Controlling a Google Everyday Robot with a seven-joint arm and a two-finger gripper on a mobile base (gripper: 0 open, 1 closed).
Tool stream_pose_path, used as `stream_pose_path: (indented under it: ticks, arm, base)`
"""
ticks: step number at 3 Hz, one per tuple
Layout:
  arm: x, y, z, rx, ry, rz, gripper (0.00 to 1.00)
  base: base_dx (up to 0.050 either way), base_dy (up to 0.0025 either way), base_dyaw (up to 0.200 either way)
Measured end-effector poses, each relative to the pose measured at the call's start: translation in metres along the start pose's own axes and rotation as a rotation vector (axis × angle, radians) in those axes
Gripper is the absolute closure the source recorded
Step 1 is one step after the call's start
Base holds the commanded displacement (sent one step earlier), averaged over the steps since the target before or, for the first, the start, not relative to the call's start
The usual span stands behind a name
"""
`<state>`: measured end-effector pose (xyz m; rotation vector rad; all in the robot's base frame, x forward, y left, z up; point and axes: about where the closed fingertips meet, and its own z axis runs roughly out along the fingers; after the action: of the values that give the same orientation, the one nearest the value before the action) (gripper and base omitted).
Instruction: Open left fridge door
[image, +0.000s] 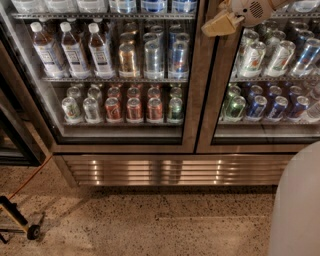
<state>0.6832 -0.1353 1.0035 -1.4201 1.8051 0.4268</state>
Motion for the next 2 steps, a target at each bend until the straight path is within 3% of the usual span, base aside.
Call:
stream_pose_path:
  ticks: [2]
  arm:
    - [0.0000,-0.0032,-0.0024,0.000,0.000,0.000,1.00]
  base:
    - [0.000,0.00000,0.000]
